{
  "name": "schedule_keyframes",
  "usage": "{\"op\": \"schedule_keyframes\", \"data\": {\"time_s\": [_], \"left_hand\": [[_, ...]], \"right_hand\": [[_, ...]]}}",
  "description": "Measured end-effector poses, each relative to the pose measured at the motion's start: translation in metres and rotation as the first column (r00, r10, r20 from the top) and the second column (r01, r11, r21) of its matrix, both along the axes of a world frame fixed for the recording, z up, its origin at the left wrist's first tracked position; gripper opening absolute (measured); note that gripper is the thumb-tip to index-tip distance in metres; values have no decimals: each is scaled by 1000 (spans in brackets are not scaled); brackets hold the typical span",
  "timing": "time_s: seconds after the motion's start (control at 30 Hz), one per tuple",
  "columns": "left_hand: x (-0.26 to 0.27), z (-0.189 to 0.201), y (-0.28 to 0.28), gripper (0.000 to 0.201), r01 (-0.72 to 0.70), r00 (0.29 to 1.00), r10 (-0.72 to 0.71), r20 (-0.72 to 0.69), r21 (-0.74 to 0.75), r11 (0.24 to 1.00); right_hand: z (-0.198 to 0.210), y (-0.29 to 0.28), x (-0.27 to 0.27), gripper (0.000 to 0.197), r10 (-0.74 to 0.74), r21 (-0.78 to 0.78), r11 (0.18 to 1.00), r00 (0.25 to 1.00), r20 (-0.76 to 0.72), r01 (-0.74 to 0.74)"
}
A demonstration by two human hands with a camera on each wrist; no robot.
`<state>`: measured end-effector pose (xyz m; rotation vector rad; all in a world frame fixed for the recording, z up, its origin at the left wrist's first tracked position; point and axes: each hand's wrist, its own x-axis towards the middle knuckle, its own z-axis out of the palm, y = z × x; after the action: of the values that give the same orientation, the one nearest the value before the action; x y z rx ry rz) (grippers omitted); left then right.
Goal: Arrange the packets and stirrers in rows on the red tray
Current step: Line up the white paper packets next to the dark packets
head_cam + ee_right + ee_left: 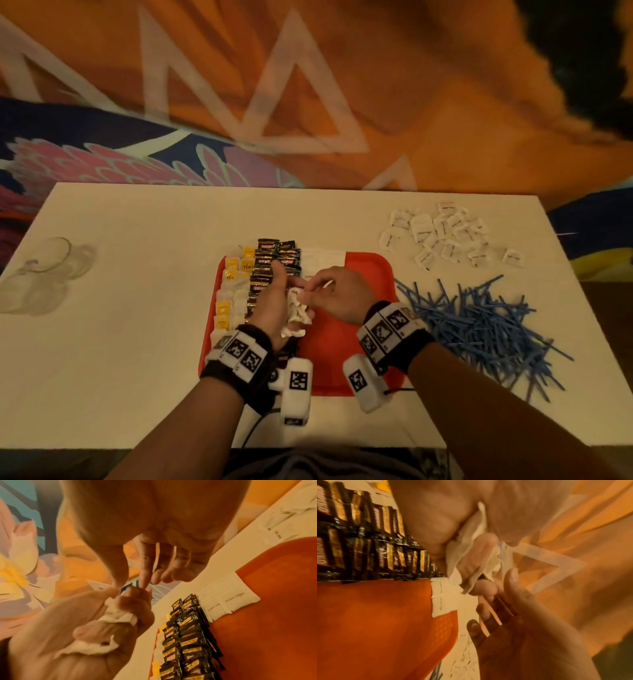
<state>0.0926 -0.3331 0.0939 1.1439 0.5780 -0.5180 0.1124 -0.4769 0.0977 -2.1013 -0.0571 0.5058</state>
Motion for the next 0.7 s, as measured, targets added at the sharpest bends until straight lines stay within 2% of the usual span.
{"op": "schedule_keyframes", "data": {"time_s": [0.13, 0.27, 0.33, 0.43, 0.53, 0.63, 0.7], "left_hand": [[-3, 23, -12, 69, 117, 991, -119, 59, 37, 992], [-8, 30, -16, 74, 170, 980, -175, 92, 60, 984], [-11, 29, -16, 60, 175, 972, -187, 146, 90, 980], [-14, 26, -18, 55, 180, 957, -214, 197, 176, 968], [-14, 27, -21, 30, 133, 955, -191, 226, 249, 959], [-11, 31, -18, 11, 86, 945, -168, 282, 279, 956], [-8, 31, -16, 12, 73, 937, -175, 303, 320, 945]], "right_hand": [[19, -7, -10, 11, -87, 23, 996, 996, -8, 87], [23, -14, -13, 17, -316, 109, 942, 948, -39, 319], [23, -17, -14, 15, -387, 126, 914, 922, -27, 387], [27, -18, -19, 16, -439, 158, 888, 899, 11, 432], [28, -16, -24, 18, -464, 183, 872, 886, 9, 455], [25, -16, -29, 25, -461, 289, 834, 882, -102, 470], [26, -16, -30, 28, -462, 358, 783, 861, -213, 509]]}}
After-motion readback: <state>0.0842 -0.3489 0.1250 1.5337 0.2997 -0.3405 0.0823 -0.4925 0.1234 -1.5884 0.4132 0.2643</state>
